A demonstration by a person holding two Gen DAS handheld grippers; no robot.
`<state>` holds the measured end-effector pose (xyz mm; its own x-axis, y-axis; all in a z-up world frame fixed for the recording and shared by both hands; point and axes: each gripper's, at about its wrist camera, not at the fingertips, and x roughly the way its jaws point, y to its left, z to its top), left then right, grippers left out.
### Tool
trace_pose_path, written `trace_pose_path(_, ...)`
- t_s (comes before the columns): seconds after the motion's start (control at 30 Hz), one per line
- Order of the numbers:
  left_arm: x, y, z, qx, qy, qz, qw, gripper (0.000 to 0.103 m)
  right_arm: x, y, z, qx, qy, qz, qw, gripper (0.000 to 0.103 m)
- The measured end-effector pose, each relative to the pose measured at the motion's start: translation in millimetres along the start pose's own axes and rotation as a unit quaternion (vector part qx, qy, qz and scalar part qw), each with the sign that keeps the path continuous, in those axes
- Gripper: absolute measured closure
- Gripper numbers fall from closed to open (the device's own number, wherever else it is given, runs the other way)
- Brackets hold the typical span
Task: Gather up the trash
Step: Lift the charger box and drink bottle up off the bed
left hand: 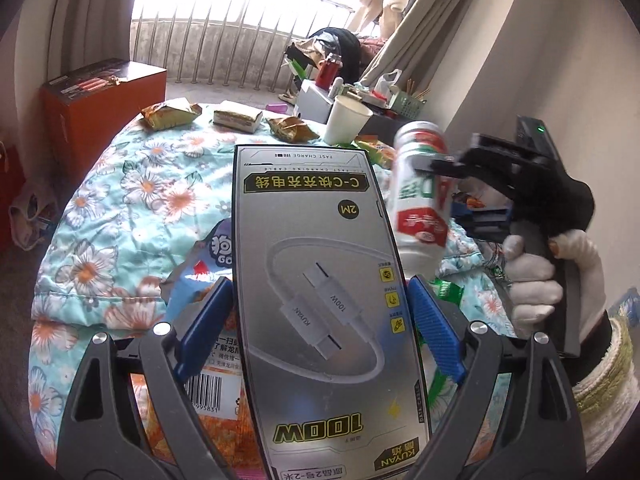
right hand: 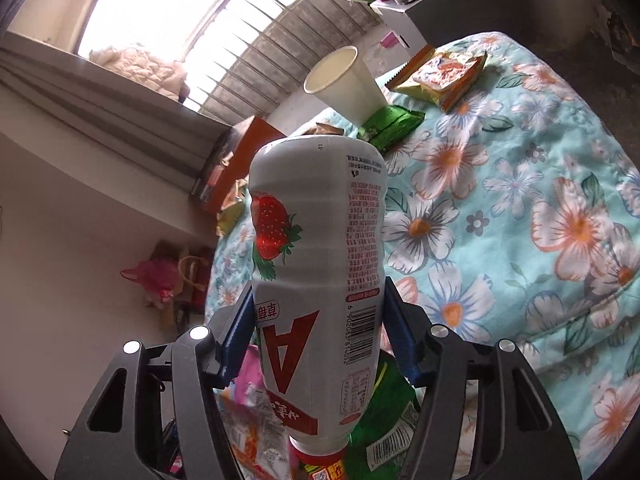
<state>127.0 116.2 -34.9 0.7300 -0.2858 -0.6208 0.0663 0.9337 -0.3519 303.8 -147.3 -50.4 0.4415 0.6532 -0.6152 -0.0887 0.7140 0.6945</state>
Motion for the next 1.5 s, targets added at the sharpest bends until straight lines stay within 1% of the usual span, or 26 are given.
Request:
trace_pose_path(0.07,-8,-7,2,0.007,-0.005,-0.007,0.9999,0.019,-33,-1,-4,0.001,-0.027,0.012,1.0,0.044)
trace_pose_path(0.13,-16,-15,2,0.013,-0.008,-0.019,0.9997,0.019,-67,-3,-12,-0.002,-0.051,0.014,0.999,0.044)
trace_pose_path(0.2,-24,-27,2,0.024,-0.01,-0.033,0.9991,0.019,-107,-9,-26,-0.003,-0.073,0.013,0.997,0.044)
trace_pose_path(0.27,-31,-41,1,0.038,-0.009,-0.051,0.9979,0.019,-140,-15,-41,0.001,-0.084,0.018,0.996,0.044)
trace_pose_path(0.33,-33,-54,1,0.045,0.0,-0.075,0.9962,0.019,-169,-25,-58,0.007,-0.085,0.021,0.996,0.044)
trace_pose_path(0.4,-30,-68,-1,0.053,0.015,-0.096,0.9939,0.019,-190,-36,-77,0.013,-0.076,0.023,0.997,0.044)
trace_pose_path(0.47,-23,-83,-5,0.056,0.036,-0.12,0.9906,0.019,-196,-47,-95,0.019,-0.062,0.014,0.998,0.044)
trace_pose_path(0.57,-6,-102,-14,0.065,0.063,-0.135,0.9867,0.019,-193,-71,-119,0.036,-0.044,-0.016,0.998,0.044)
trace_pose_path(0.67,23,-123,-31,0.09,0.102,-0.129,0.9823,0.019,-179,-101,-133,0.065,-0.024,-0.034,0.997,0.044)
trace_pose_path(0.7,33,-125,-35,0.098,0.114,-0.119,0.9814,0.019,-172,-107,-135,0.069,-0.02,-0.045,0.996,0.044)
trace_pose_path(0.77,56,-131,-46,0.121,0.149,-0.092,0.977,0.019,-156,-117,-137,0.067,-0.011,-0.082,0.994,0.044)
trace_pose_path(0.83,69,-133,-54,0.137,0.169,-0.068,0.9737,0.019,-143,-120,-136,0.057,-0.008,-0.124,0.991,0.044)
trace_pose_path(0.87,74,-132,-57,0.141,0.174,-0.054,0.9732,0.018,-137,-122,-135,0.051,-0.008,-0.135,0.989,0.044)
trace_pose_path(1.0,81,-126,-58,0.141,0.181,-0.035,0.9728,0.018,-127,-125,-133,0.054,-0.014,-0.14,0.989,0.044)
trace_pose_path(1.17,82,-128,-54,0.15,0.173,-0.006,0.9735,0.018,-125,-136,-131,0.083,-0.015,-0.117,0.99,0.042)
trace_pose_path(1.2,86,-128,-52,0.153,0.173,0.001,0.973,0.018,-126,-136,-133,0.085,-0.015,-0.115,0.99,0.04)
trace_pose_path(1.37,97,-132,-57,0.169,0.173,0.02,0.9701,0.016,-124,-131,-137,0.075,-0.011,-0.125,0.989,0.037)
trace_pose_path(1.5,101,-134,-59,0.172,0.175,0.023,0.9692,0.016,-125,-122,-138,0.052,-0.015,-0.153,0.987,0.036)
